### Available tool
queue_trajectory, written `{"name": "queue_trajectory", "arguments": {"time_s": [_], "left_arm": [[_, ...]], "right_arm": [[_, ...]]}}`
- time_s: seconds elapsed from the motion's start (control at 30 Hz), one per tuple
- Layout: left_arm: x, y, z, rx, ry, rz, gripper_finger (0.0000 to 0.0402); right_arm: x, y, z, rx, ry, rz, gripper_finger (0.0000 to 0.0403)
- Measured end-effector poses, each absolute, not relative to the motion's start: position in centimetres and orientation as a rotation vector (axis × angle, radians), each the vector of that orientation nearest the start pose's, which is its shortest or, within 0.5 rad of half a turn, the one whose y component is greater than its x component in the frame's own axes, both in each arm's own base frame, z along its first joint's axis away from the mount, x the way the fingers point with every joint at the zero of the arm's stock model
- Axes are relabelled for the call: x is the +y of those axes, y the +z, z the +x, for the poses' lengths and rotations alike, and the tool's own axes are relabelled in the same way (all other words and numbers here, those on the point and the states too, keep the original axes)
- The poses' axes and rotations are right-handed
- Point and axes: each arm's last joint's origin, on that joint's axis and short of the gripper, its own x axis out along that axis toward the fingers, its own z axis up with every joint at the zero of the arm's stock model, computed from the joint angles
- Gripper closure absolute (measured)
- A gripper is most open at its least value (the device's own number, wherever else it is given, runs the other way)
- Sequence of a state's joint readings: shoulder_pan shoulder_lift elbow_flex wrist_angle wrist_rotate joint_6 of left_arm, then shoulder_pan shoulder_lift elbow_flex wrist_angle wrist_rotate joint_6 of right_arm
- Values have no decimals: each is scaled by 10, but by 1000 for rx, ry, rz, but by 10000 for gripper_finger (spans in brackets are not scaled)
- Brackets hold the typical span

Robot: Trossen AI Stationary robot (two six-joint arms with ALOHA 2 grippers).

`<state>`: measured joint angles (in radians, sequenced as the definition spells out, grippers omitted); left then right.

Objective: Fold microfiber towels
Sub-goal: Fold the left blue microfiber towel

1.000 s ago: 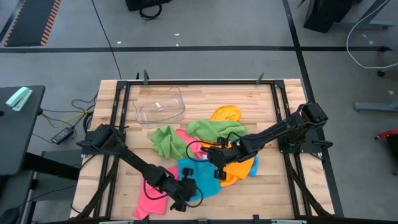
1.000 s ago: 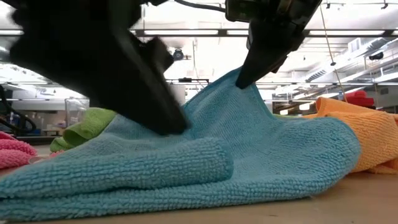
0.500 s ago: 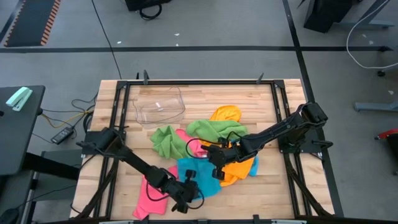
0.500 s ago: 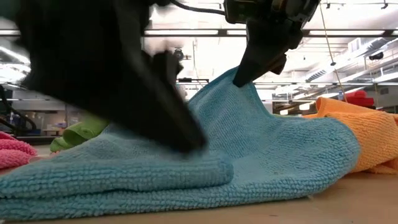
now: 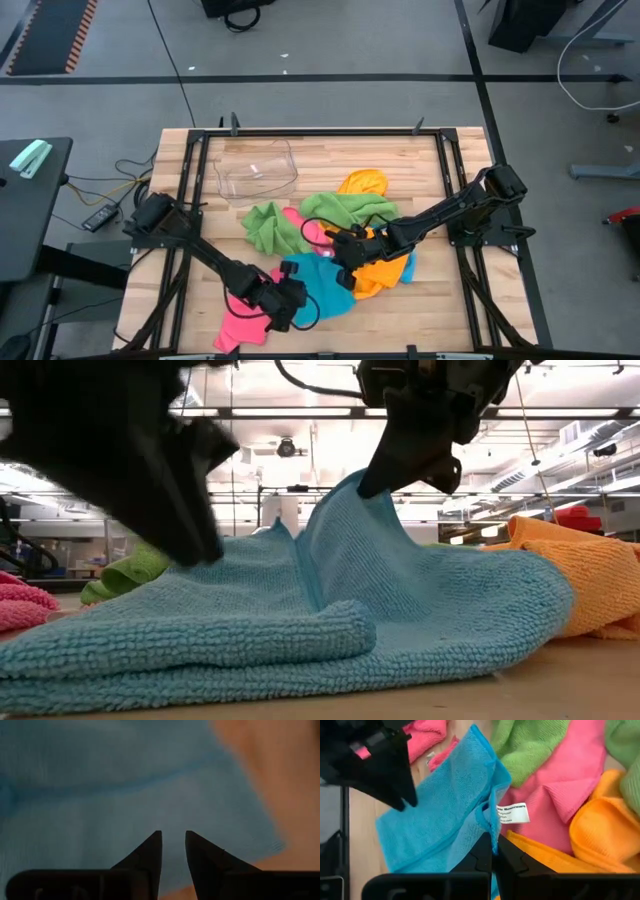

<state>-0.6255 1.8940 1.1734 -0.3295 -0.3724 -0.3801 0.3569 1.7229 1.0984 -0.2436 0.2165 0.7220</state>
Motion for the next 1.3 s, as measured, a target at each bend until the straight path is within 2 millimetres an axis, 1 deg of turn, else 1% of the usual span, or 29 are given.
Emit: {"name": "queue_trajectory", "arguments": {"time_s": [0.07, 0.23, 0.47, 0.53, 0.7, 0.77, 0.9, 1.07, 1.17, 1.3], "left_arm": [[-210, 147, 309, 970, -21, 180, 311], [-208, 136, 311, 969, 33, 225, 320], [-206, 136, 313, 947, 79, 249, 323], [-206, 136, 313, 944, 81, 245, 323], [-206, 136, 313, 942, 82, 242, 327], [-206, 136, 313, 943, 83, 241, 329], [-206, 136, 313, 943, 90, 228, 330], [-207, 136, 312, 943, 90, 226, 331], [-207, 136, 312, 943, 91, 226, 335], [-206, 136, 312, 945, 92, 229, 337]], "right_arm": [[119, 197, 336, 823, -186, 472, 391], [122, 200, 339, 775, -206, 593, 391], [124, 202, 340, 750, -201, 638, 391], [125, 197, 343, 751, -204, 645, 391], [129, 171, 354, 788, -196, 681, 392], [131, 167, 359, 765, -173, 696, 392], [132, 170, 365, 686, -160, 733, 392], [129, 174, 369, 601, -196, 748, 392], [125, 168, 373, 588, -230, 755, 392], [124, 162, 381, 535, -210, 781, 392]]}}
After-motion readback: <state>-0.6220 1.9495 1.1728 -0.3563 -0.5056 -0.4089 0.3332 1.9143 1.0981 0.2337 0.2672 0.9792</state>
